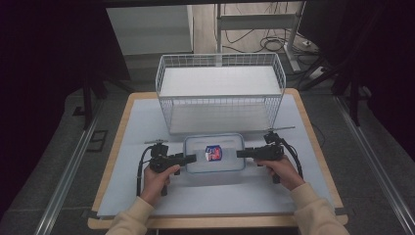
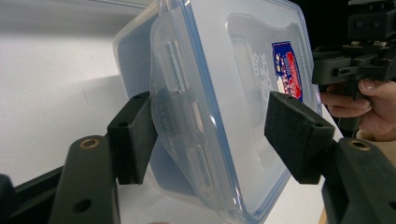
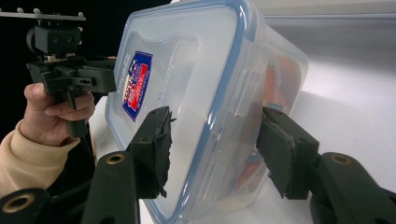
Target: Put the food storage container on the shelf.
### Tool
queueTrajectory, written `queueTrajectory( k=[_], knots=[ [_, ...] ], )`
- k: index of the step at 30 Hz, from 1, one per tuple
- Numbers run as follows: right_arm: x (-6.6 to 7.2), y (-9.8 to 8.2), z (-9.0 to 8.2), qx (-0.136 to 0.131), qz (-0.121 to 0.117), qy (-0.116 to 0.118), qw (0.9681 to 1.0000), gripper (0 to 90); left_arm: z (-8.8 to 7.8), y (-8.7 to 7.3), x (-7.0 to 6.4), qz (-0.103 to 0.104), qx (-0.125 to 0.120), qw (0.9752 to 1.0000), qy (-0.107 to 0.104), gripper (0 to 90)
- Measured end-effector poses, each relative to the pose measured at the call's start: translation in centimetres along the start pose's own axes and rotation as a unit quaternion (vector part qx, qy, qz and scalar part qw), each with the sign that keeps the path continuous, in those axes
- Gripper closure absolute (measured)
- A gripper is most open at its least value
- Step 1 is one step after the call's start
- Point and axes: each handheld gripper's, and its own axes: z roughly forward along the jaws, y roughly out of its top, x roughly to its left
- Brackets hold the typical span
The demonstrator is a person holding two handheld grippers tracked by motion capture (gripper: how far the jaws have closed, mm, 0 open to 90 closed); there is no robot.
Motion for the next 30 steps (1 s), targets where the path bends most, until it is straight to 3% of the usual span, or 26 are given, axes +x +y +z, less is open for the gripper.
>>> queueTrajectory(
  k=[8,17,30],
  knots=[
    [0.1,-0.3,-0.4,-0.008,0.014,0.008,0.9998,51.0,-0.3,-0.4,-0.5,0.008,-0.009,0.9999,0.009,36.4],
    [0.8,-0.8,-0.8,-0.022,0.017,-0.004,0.9996,52.8,-0.7,-0.7,-1.1,0.005,-0.027,0.9996,0.008,41.0],
    [1.3,-1.0,-1.6,-0.039,0.007,-0.013,0.9991,53.6,-0.7,-0.4,-2.0,0.014,-0.032,0.9992,0.016,42.0]
  ],
)
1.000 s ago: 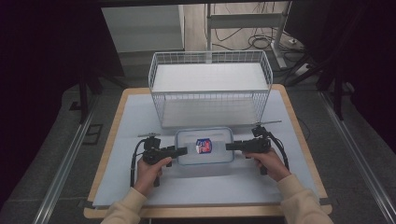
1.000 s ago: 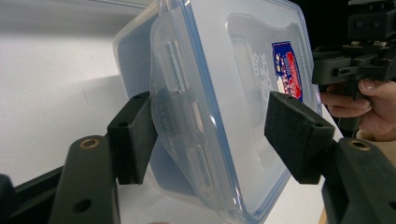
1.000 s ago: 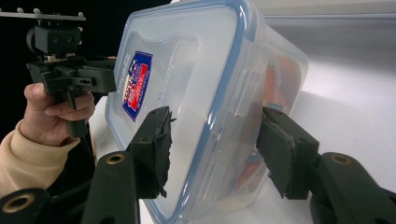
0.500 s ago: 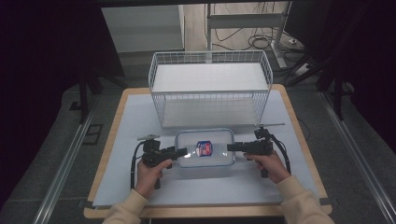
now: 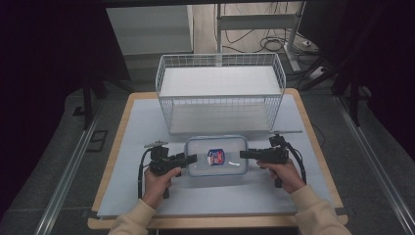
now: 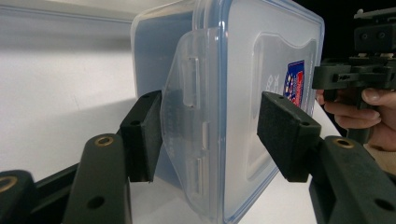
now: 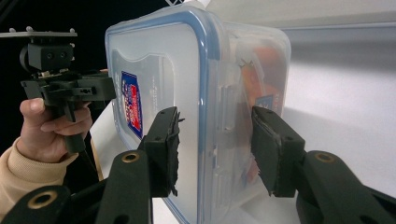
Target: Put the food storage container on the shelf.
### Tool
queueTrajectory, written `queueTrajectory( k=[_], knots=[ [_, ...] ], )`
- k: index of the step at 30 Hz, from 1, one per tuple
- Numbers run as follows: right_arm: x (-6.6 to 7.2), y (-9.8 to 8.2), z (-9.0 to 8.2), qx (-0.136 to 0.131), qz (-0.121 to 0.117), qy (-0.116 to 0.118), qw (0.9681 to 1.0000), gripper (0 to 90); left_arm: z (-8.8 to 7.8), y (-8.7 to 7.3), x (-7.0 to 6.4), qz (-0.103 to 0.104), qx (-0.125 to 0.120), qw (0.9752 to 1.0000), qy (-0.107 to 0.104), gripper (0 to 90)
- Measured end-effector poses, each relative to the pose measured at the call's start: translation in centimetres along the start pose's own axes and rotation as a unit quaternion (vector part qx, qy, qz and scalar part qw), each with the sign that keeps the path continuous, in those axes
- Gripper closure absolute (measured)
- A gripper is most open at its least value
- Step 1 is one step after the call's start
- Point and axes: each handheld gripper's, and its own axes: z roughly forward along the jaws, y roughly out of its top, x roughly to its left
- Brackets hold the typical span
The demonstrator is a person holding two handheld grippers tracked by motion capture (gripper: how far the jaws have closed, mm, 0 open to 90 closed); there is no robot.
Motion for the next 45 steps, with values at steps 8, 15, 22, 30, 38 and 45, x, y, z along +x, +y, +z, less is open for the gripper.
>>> queueTrajectory(
  k=[8,15,22,30,38,45],
  knots=[
    [1.2,0.8,-0.9,-0.018,-0.024,-0.005,0.9995,53.7,-0.6,0.7,-0.8,0.008,-0.013,0.9998,-0.008,42.3],
    [2.4,1.7,-2.0,-0.035,-0.046,-0.009,0.9983,53.8,-1.1,1.7,-1.7,0.023,-0.024,0.9994,-0.011,42.3],
    [2.7,2.6,-2.6,-0.048,-0.044,-0.004,0.9978,53.7,-1.5,3.7,-2.7,0.042,-0.027,0.9987,-0.007,42.4],
    [4.1,4.7,-3.6,-0.066,-0.060,-0.005,0.9960,53.5,-2.5,6.4,-3.9,0.064,-0.041,0.9971,-0.007,42.4],
    [5.7,7.0,-4.6,-0.082,-0.083,-0.008,0.9931,53.5,-3.5,8.7,-4.9,0.071,-0.056,0.9957,-0.017,43.1],
    [7.0,9.6,-5.3,-0.096,-0.092,-0.011,0.9910,53.4,-4.3,11.6,-5.7,0.083,-0.069,0.9939,-0.020,43.1]
  ],
)
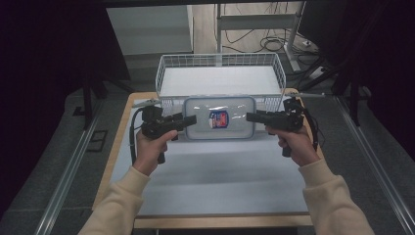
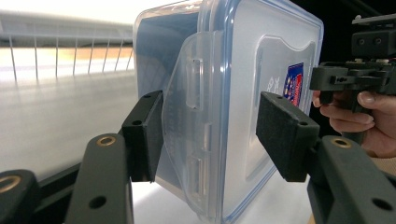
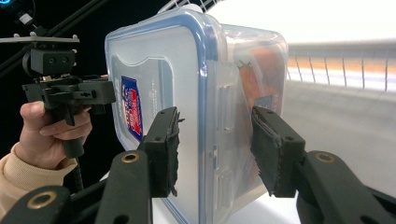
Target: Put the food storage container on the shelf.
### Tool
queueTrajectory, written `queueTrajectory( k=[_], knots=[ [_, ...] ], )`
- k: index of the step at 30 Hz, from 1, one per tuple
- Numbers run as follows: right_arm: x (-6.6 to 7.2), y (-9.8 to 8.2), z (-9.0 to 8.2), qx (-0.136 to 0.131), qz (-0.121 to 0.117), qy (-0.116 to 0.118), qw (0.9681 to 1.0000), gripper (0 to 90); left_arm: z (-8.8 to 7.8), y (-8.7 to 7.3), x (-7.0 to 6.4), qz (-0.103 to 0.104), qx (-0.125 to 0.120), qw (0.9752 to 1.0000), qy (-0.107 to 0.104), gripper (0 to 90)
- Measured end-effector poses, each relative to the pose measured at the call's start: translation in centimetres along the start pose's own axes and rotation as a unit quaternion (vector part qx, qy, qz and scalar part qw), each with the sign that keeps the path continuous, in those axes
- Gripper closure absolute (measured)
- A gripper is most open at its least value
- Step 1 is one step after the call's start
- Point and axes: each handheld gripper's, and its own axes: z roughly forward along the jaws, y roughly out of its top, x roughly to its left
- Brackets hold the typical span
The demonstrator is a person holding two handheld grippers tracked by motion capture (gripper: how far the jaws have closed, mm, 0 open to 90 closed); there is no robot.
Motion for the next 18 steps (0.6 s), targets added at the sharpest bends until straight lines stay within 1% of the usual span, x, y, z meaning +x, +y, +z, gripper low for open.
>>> queueTrajectory(
  k=[4,6,10,13,16,17,18],
  knots=[
    [0.4,2.3,0.0,-0.003,-0.009,-0.004,1.0000,53.4,0.0,2.0,0.1,0.004,-0.006,1.0000,-0.003,43.1],
    [0.5,3.2,0.0,-0.004,-0.011,-0.006,0.9999,53.2,0.2,3.1,0.2,0.007,-0.008,0.9999,-0.006,43.0],
    [0.5,5.7,0.2,-0.005,-0.018,-0.017,0.9997,52.9,0.6,5.1,0.7,0.006,-0.009,0.9999,-0.011,43.0],
    [0.2,7.3,0.5,-0.004,-0.017,-0.024,0.9996,52.7,1.1,6.7,1.4,0.004,-0.008,0.9999,-0.014,43.1],
    [-0.2,8.6,1.0,-0.001,-0.009,-0.026,0.9996,52.5,1.6,8.0,2.0,0.003,-0.007,0.9999,-0.014,43.1],
    [-0.4,9.0,1.2,-0.001,-0.007,-0.027,0.9996,52.5,1.6,8.0,2.0,0.003,-0.007,0.9999,-0.014,43.1],
    [-0.8,9.4,1.5,0.000,-0.003,-0.026,0.9996,52.5,2.0,8.8,2.6,0.003,-0.005,0.9999,-0.014,43.1]
  ],
)
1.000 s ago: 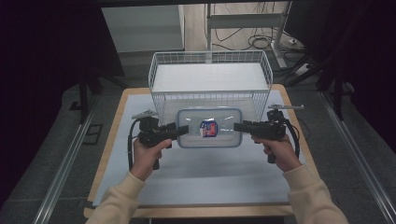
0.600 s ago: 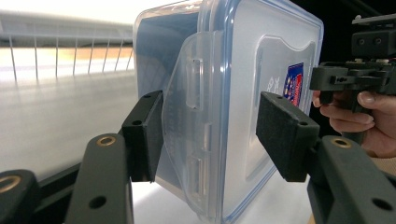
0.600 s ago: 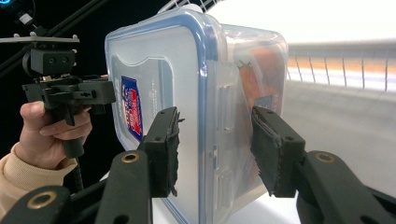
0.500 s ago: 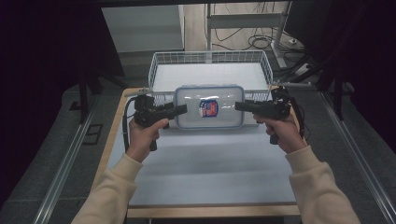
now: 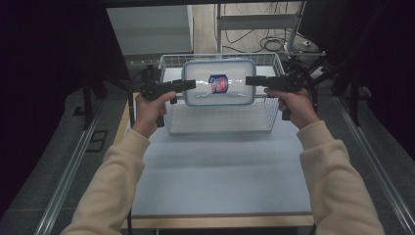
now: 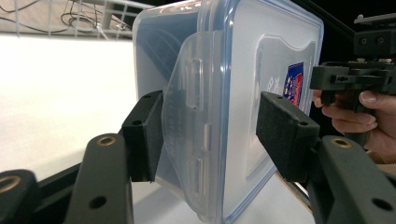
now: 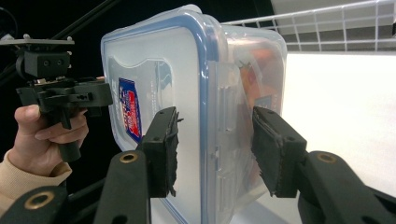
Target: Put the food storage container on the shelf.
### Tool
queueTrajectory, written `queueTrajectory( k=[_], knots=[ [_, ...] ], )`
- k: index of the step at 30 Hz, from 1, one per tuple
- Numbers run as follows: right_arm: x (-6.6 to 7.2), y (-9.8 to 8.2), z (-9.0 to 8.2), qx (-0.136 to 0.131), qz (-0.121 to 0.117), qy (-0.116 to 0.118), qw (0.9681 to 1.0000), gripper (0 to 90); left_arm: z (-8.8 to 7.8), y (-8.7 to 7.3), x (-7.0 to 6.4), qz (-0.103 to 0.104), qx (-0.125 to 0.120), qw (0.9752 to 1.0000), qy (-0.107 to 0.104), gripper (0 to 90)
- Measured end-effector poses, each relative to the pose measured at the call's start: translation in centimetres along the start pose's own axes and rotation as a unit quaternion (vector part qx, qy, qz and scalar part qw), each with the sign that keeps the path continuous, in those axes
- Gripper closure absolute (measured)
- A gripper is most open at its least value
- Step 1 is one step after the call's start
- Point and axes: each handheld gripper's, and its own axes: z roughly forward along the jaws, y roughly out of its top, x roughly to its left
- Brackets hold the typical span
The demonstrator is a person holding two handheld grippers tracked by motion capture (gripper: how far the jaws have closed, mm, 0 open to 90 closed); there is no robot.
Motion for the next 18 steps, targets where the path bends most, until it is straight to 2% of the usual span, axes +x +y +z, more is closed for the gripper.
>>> queueTrajectory(
  k=[7,11,15,18],
  knots=[
    [-1.9,1.3,1.4,0.007,0.024,-0.001,0.9997,52.5,1.6,1.2,2.0,-0.020,0.015,0.9997,-0.002,43.2],
    [-2.7,1.4,1.7,0.002,0.043,0.003,0.9991,52.4,1.9,1.7,2.4,-0.032,0.014,0.9993,-0.008,44.0],
    [-3.0,1.7,1.9,0.004,0.049,-0.001,0.9988,51.7,2.2,2.0,2.9,-0.045,0.021,0.9987,-0.011,43.8],
    [-3.2,2.1,2.3,0.008,0.064,-0.009,0.9979,50.8,2.9,2.6,3.1,-0.054,0.020,0.9983,0.004,41.2]
  ],
)
